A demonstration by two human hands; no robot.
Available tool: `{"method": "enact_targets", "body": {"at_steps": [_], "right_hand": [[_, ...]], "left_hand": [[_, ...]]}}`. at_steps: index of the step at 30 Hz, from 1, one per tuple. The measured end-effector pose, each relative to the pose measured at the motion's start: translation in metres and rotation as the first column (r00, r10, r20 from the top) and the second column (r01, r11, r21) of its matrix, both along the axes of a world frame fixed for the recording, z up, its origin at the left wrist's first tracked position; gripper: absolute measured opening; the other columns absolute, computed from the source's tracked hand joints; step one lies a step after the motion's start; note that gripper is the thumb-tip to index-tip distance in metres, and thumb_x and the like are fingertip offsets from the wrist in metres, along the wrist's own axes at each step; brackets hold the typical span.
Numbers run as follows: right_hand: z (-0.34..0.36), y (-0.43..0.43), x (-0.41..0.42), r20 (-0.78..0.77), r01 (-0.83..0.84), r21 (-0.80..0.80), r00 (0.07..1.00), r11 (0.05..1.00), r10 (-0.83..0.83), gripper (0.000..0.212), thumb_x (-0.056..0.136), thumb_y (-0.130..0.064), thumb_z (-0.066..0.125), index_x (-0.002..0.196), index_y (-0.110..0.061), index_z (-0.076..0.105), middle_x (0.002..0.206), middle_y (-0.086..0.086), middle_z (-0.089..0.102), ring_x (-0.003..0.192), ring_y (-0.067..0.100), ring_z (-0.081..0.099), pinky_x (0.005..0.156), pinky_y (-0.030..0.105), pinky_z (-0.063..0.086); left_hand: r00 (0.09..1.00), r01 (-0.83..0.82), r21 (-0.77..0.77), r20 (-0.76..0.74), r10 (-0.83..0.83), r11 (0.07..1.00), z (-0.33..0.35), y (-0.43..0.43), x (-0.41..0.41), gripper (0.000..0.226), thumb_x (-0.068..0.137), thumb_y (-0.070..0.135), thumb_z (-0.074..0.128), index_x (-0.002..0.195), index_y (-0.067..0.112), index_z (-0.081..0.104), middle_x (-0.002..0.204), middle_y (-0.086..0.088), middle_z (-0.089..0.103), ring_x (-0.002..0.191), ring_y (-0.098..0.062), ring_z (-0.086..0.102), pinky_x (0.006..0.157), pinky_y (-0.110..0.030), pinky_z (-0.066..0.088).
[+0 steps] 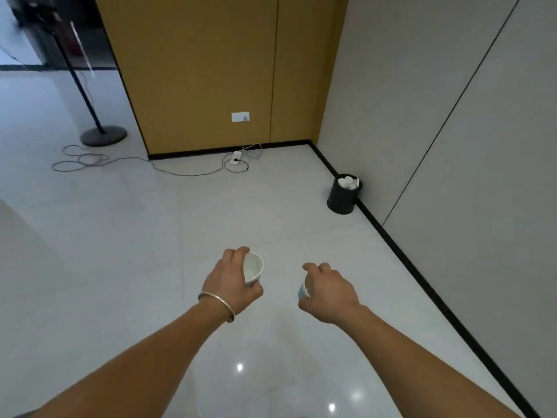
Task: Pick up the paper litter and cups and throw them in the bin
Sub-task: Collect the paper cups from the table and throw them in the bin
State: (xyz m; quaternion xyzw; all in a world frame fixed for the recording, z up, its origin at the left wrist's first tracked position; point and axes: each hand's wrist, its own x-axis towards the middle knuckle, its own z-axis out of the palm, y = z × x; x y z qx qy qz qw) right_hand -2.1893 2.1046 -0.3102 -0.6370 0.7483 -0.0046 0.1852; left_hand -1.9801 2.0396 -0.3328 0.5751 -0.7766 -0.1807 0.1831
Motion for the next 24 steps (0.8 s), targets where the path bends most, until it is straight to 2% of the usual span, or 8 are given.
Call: {"method": "enact_targets", "body": {"at_steps": [6, 9, 14, 17, 24], "right_hand": [[-0.017, -0.081, -0.09, 0.0, 0.103, 0.03, 0.995, 0.994, -0.103, 0.077, 0.081, -0.041, 0.062, 0.148, -0.027, 0.024, 0.135, 0.003, 0.04, 0.119, 0.025, 0.046, 0.089, 0.034, 0.047], [-0.013, -0.131, -0.139, 0.004, 0.126, 0.011, 0.992, 0.992, -0.126, 0.076, 0.081, -0.041, 0.062, 0.146, -0.027, 0.026, 0.133, 0.003, 0.041, 0.117, 0.025, 0.047, 0.089, 0.035, 0.047], [-0.003, -0.204, -0.204, 0.01, 0.118, -0.018, 0.993, 0.993, -0.118, 0.078, 0.081, -0.04, 0.061, 0.148, -0.026, 0.023, 0.132, 0.003, 0.041, 0.117, 0.025, 0.046, 0.087, 0.034, 0.046], [-0.002, -0.241, -0.241, 0.019, 0.137, -0.019, 0.99, 0.99, -0.137, 0.077, 0.081, -0.04, 0.061, 0.147, -0.026, 0.024, 0.132, 0.004, 0.042, 0.116, 0.025, 0.047, 0.086, 0.034, 0.046], [-0.014, -0.346, -0.327, 0.029, 0.209, -0.036, 0.978, 0.977, -0.208, 0.078, 0.08, -0.041, 0.06, 0.147, -0.026, 0.023, 0.131, 0.004, 0.042, 0.115, 0.025, 0.047, 0.083, 0.034, 0.046]], "left_hand": [[0.99, 0.135, 0.009, 0.047, -0.135, 0.991, -0.012, -0.107, -0.094, 0.069, 0.069, 0.045, 0.063, 0.131, 0.024, 0.04, 0.125, 0.005, 0.045, 0.105, -0.019, 0.053, 0.076, -0.029, 0.048], [0.989, 0.14, 0.015, 0.053, -0.14, 0.99, -0.007, -0.158, -0.14, 0.07, 0.07, 0.044, 0.063, 0.133, 0.024, 0.039, 0.126, 0.005, 0.045, 0.108, -0.018, 0.051, 0.079, -0.03, 0.048], [0.983, 0.178, -0.007, 0.043, -0.178, 0.984, 0.005, -0.229, -0.209, 0.079, 0.074, 0.043, 0.061, 0.144, 0.032, 0.025, 0.124, 0.003, 0.042, 0.105, -0.018, 0.049, 0.079, -0.027, 0.047], [0.974, 0.217, 0.011, 0.068, -0.218, 0.976, 0.007, -0.265, -0.244, 0.074, 0.075, 0.043, 0.061, 0.142, 0.035, 0.031, 0.125, 0.004, 0.041, 0.105, -0.018, 0.05, 0.08, -0.027, 0.048], [0.955, 0.279, 0.035, 0.089, -0.281, 0.96, -0.008, -0.382, -0.338, 0.071, 0.077, 0.042, 0.062, 0.141, 0.029, 0.035, 0.128, 0.001, 0.04, 0.107, -0.02, 0.051, 0.084, -0.03, 0.05]]}}
